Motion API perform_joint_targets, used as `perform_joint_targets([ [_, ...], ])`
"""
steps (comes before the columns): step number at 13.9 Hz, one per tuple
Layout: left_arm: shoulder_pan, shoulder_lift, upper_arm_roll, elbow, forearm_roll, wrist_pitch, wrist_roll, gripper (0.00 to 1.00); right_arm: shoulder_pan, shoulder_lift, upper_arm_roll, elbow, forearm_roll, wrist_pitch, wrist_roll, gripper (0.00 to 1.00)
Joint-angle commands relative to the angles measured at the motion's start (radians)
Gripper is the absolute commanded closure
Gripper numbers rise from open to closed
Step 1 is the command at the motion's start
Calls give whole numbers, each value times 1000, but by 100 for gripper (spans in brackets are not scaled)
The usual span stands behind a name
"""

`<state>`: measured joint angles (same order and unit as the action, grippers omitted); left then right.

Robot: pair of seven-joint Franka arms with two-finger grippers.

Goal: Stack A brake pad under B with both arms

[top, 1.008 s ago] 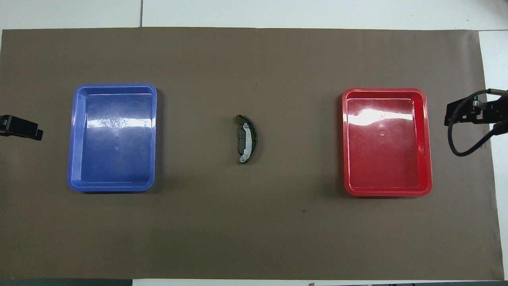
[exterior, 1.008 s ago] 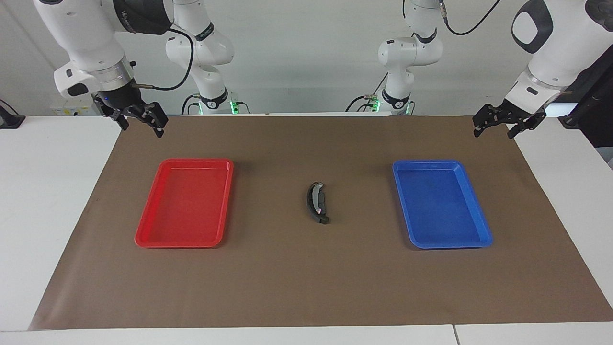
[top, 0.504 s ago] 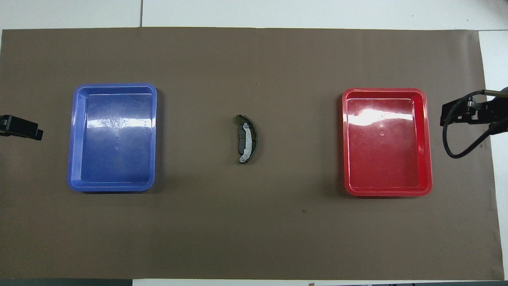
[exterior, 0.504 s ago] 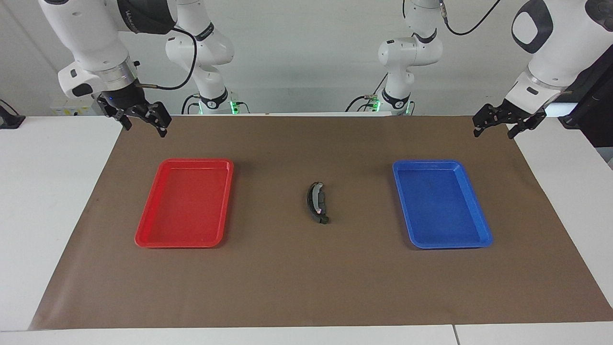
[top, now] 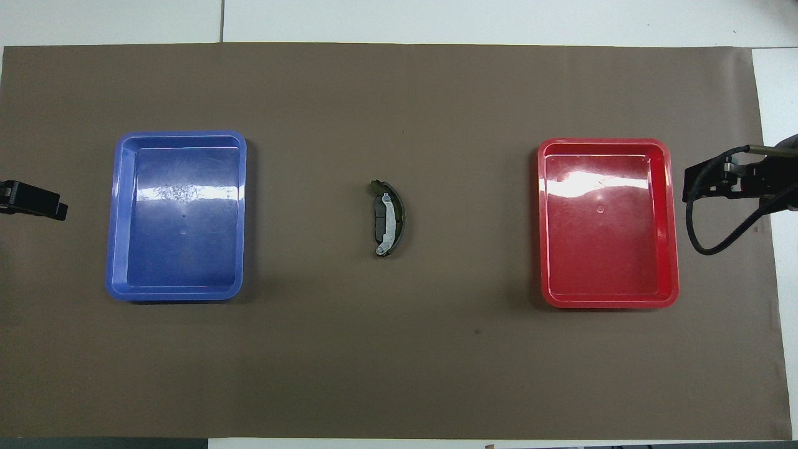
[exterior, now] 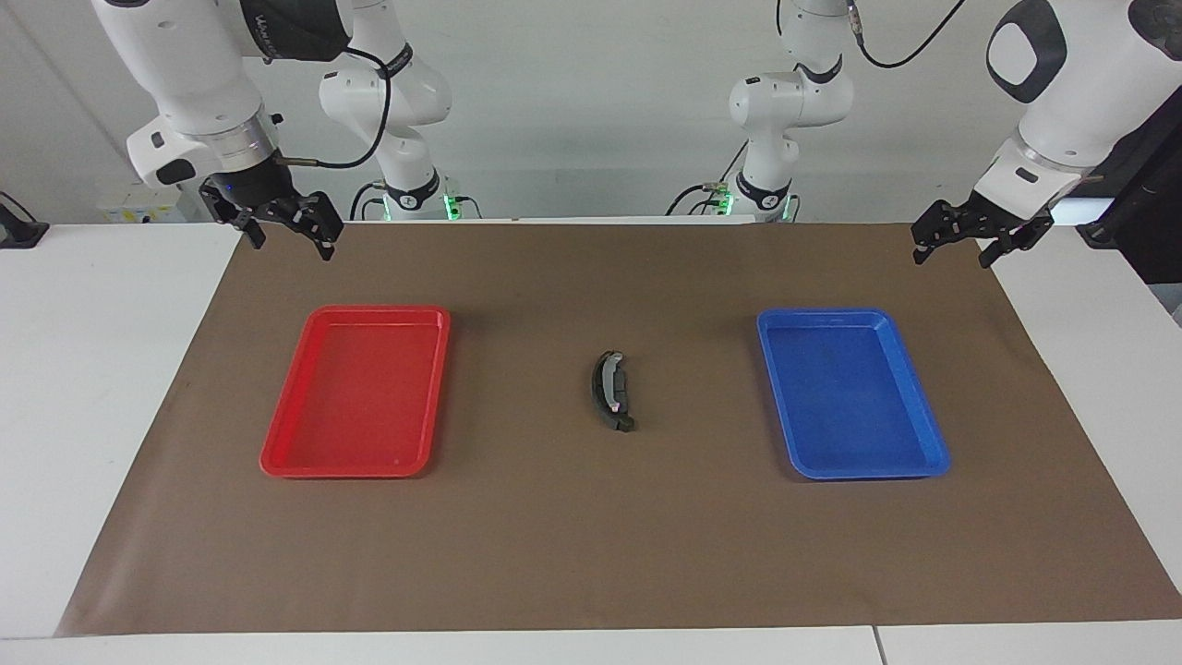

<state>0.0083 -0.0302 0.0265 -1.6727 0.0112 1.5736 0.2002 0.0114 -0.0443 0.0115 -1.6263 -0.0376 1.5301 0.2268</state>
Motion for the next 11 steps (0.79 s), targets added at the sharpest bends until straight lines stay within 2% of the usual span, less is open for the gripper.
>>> perform_joint_targets([
  [1, 10, -23, -4, -24, 0, 3, 16, 1, -19, 4, -1, 35, 54, -40, -21, 1],
  [5, 10, -23, -4, -24, 0, 3, 16, 1, -17, 14, -4, 49, 30, -51, -90, 1],
  [11, 10, -23, -4, -24, 0, 3, 16, 1, -18, 12, -5, 48, 21, -59, -89, 1],
])
